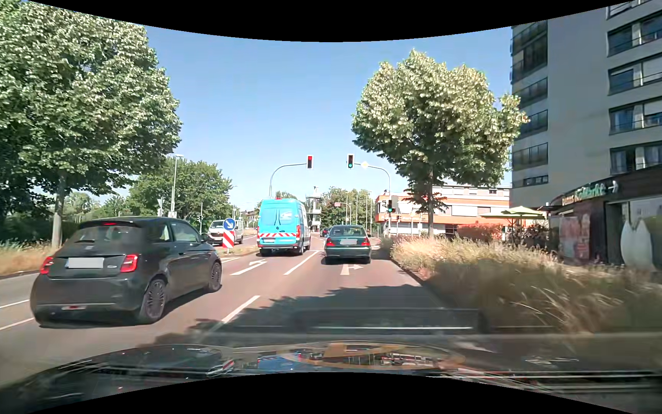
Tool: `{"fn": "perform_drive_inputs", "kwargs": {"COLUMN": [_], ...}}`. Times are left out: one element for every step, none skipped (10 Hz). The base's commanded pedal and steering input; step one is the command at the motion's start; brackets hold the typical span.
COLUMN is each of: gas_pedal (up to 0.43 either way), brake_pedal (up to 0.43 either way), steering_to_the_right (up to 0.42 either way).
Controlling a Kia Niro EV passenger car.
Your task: Follow the waypoints while adhering to traffic rules and regulations
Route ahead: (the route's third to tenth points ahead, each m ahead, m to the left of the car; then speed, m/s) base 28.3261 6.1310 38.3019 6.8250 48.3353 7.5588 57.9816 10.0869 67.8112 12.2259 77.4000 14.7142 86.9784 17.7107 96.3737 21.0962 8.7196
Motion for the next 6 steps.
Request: {"fn": "perform_drive_inputs", "kwargs": {"gas_pedal": [0.248, 0.248, 0.24, 0.24, 0.24, 0.248], "brake_pedal": [0.0, 0.0, 0.0, 0.0, 0.0, 0.0], "steering_to_the_right": [-0.004, -0.001, 0.001, 0.003, 0.003, 0.003]}}
